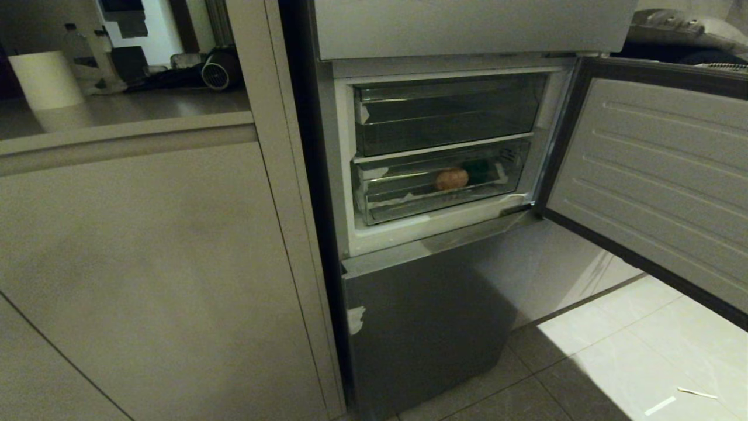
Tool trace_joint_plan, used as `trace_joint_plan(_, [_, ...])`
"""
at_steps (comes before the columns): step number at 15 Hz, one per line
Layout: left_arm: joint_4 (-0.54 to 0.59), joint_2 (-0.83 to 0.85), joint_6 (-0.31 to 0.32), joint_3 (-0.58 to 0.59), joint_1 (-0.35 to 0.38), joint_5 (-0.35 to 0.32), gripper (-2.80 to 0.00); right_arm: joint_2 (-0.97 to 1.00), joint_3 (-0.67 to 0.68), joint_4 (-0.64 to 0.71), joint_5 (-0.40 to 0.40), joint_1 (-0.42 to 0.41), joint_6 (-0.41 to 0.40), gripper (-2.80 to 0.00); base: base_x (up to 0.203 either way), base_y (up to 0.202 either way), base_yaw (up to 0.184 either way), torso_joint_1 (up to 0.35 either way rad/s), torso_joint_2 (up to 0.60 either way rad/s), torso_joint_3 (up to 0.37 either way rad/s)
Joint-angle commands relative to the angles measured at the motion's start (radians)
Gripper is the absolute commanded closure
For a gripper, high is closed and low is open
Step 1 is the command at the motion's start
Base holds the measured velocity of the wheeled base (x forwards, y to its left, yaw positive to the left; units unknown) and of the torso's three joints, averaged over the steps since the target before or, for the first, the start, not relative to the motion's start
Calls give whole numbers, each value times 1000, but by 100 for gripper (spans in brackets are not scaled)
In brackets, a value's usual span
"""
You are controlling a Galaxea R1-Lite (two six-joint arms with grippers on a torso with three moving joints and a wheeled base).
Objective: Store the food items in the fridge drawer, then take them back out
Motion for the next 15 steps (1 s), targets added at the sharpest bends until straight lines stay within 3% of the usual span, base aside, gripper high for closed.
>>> trace_joint_plan(1, [95,-197,24,79,119,-3,0,1,31,-1,0,0,0,0,0,0,0,0,0,0])
trace_joint_plan(3, [151,-276,69,142,198,-53,0,0,31,-1,0,0,0,0,0,0,0,0,0,0])
trace_joint_plan(5, [198,-361,110,203,252,-176,0,0,31,-1,0,0,0,0,0,0,0,0,0,0])
trace_joint_plan(7, [306,-437,134,270,273,-310,0,0,31,-1,0,0,0,0,0,0,0,0,0,0])
trace_joint_plan(10, [391,-440,150,381,278,-425,0,1,31,-1,0,0,0,0,0,0,0,0,0,0])
trace_joint_plan(11, [450,-440,152,373,278,-422,0,1,31,-1,0,0,0,0,0,0,0,0,0,0])
trace_joint_plan(13, [558,-440,156,344,278,-314,0,1,31,-1,0,0,0,0,0,0,0,0,0,0])
trace_joint_plan(15, [573,-438,159,338,248,-320,0,0,31,-1,0,0,0,0,0,0,0,0,0,0])
